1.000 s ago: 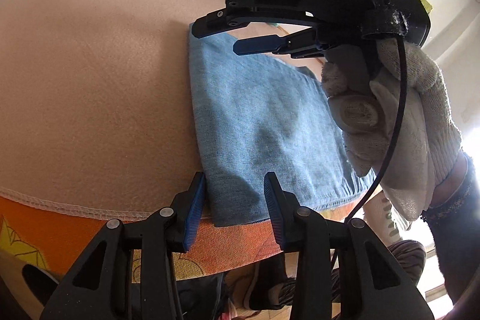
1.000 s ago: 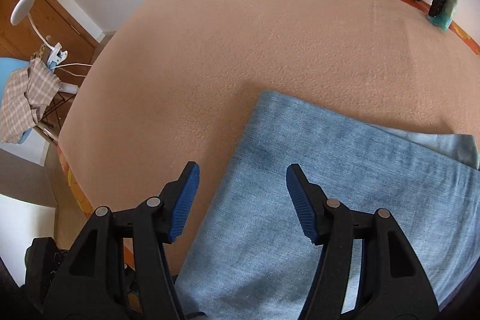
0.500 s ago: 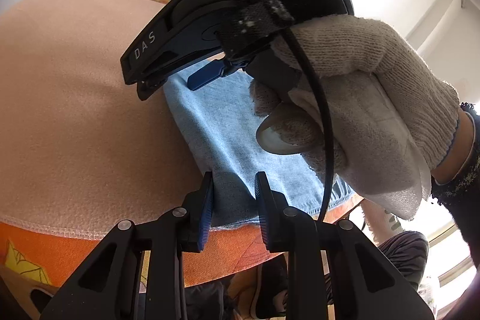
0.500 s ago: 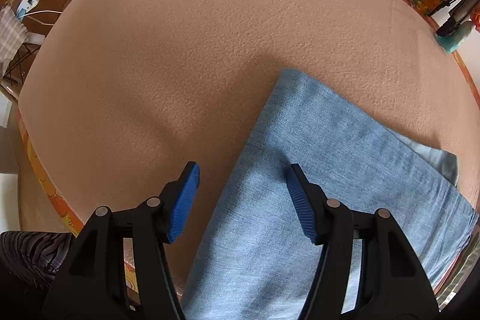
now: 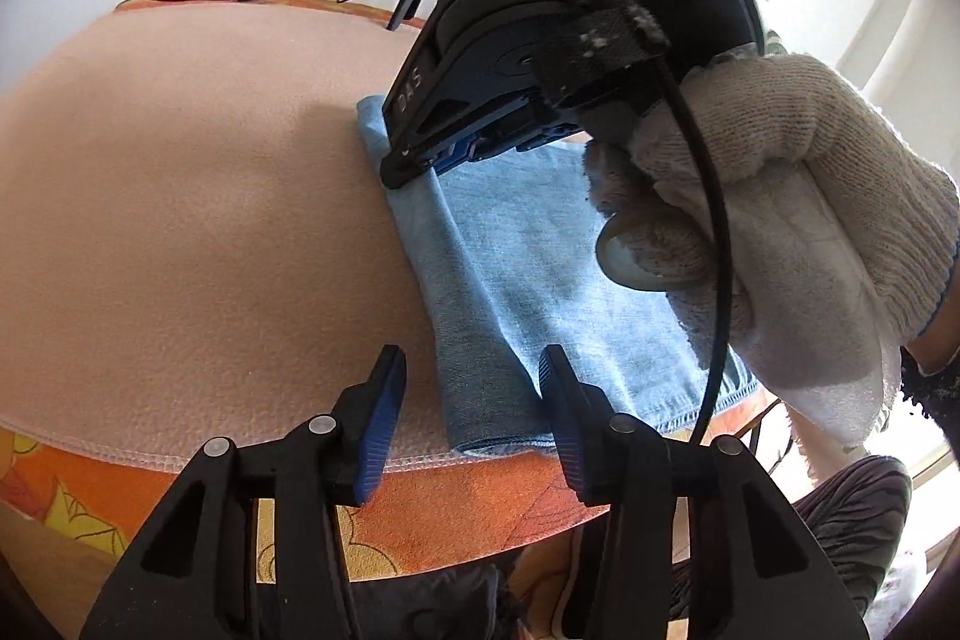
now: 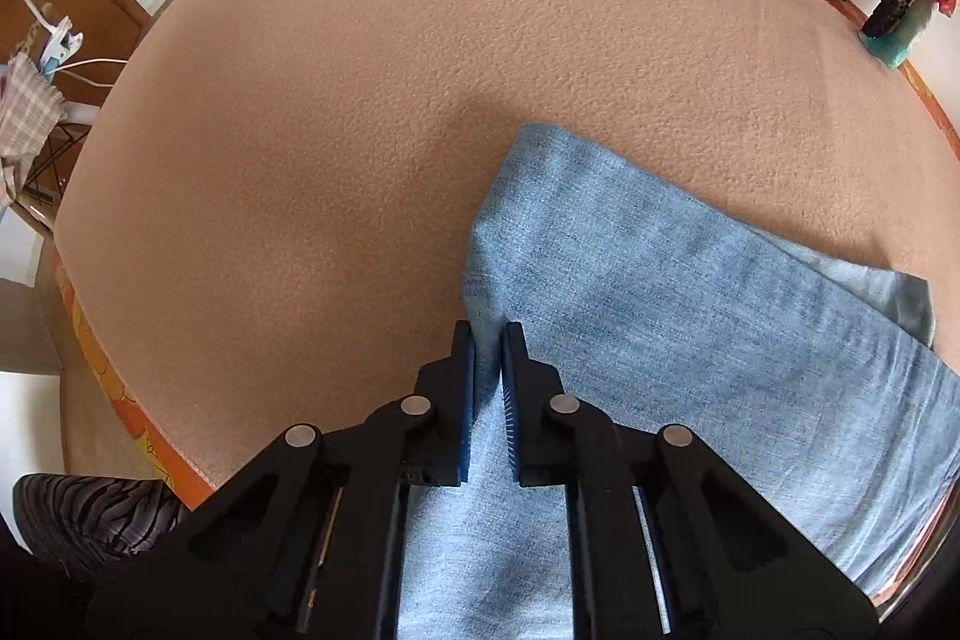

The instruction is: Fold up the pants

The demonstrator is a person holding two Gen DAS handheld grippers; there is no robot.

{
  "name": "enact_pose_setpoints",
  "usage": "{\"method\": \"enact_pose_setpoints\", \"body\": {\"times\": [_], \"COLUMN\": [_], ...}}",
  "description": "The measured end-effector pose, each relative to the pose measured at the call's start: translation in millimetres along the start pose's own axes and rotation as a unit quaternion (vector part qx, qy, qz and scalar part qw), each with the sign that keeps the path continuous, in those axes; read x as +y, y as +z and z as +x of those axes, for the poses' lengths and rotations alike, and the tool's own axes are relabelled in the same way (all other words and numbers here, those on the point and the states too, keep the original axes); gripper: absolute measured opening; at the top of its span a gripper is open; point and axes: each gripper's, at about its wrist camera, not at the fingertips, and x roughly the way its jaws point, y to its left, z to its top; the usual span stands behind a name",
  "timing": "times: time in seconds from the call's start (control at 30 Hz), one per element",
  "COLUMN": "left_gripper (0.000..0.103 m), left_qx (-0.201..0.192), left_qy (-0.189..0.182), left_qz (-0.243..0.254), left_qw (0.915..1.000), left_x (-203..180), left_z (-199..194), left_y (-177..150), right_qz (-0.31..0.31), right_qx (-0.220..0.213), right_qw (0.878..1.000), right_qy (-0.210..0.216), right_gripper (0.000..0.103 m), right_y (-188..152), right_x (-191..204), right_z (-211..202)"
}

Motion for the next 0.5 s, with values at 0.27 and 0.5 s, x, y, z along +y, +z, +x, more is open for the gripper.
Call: {"method": "enact_pose_setpoints", "body": {"times": [0.27, 0.5], "left_gripper": [0.030, 0.018], "left_qx": [-0.004, -0.049], "left_qy": [-0.052, -0.099], "left_qz": [-0.033, -0.030], "left_qw": [0.9981, 0.9934], "left_x": [-8.4, -45.8], "left_z": [7.5, -4.4], "left_y": [5.5, 15.2], "right_qz": [0.072, 0.136], "right_qx": [-0.098, -0.170], "right_qw": [0.988, 0.963], "right_qy": [0.096, 0.159], "right_gripper": [0.006, 0.006], "right_y": [-25.7, -58.0], "right_x": [-46.2, -103.2], "right_z": [-44.8, -83.0]}}
